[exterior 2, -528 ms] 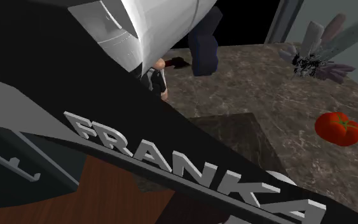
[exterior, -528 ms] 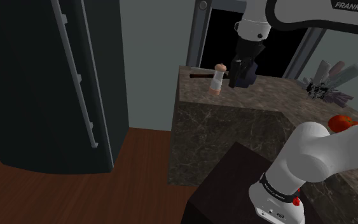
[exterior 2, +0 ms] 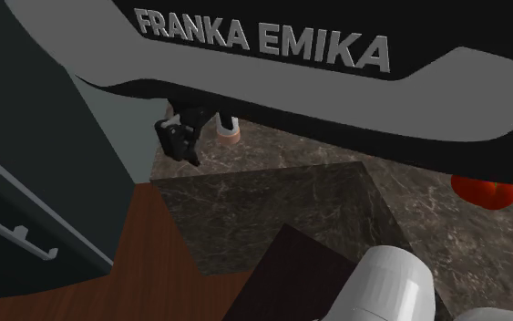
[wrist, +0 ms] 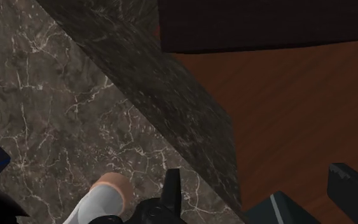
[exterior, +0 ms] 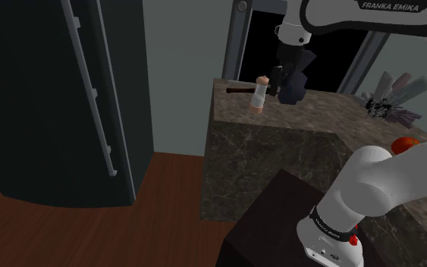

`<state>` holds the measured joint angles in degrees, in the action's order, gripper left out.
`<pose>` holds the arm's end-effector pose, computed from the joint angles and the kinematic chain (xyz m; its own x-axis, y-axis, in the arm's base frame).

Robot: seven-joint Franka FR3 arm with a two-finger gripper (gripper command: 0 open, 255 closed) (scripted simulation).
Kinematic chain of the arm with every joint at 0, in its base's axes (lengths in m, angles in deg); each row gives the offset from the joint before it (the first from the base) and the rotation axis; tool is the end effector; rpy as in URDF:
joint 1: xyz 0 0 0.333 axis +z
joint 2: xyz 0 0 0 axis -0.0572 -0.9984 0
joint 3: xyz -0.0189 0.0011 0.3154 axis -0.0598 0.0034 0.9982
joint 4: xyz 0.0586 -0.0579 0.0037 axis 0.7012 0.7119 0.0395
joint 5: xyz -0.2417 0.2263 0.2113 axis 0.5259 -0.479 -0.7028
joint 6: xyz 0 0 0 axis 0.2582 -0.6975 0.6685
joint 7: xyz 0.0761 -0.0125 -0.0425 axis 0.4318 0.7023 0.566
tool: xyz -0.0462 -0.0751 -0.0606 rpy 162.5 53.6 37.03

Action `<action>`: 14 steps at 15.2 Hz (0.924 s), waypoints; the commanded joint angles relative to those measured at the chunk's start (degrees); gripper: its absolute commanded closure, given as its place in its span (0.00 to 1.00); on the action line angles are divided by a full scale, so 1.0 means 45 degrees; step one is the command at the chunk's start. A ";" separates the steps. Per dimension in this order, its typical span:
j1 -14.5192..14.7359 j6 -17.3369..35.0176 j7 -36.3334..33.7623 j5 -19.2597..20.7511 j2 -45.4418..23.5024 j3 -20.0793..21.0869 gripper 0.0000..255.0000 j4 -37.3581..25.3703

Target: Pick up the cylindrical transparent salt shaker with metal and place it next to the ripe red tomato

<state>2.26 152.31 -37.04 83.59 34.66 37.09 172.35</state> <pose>0.3435 -0.0570 0.5998 0.9999 0.0118 0.0090 0.0105 -0.9906 0.1365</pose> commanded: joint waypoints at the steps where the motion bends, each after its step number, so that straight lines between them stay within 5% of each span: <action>1: -0.0088 0.0444 0.0507 0.0220 -0.0728 -0.0427 0.00 -0.0387; 14: -0.0525 0.2153 0.4123 0.0162 -0.5932 -0.2989 0.00 -0.4555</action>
<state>0.01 161.61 -19.81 84.79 10.10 24.40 153.80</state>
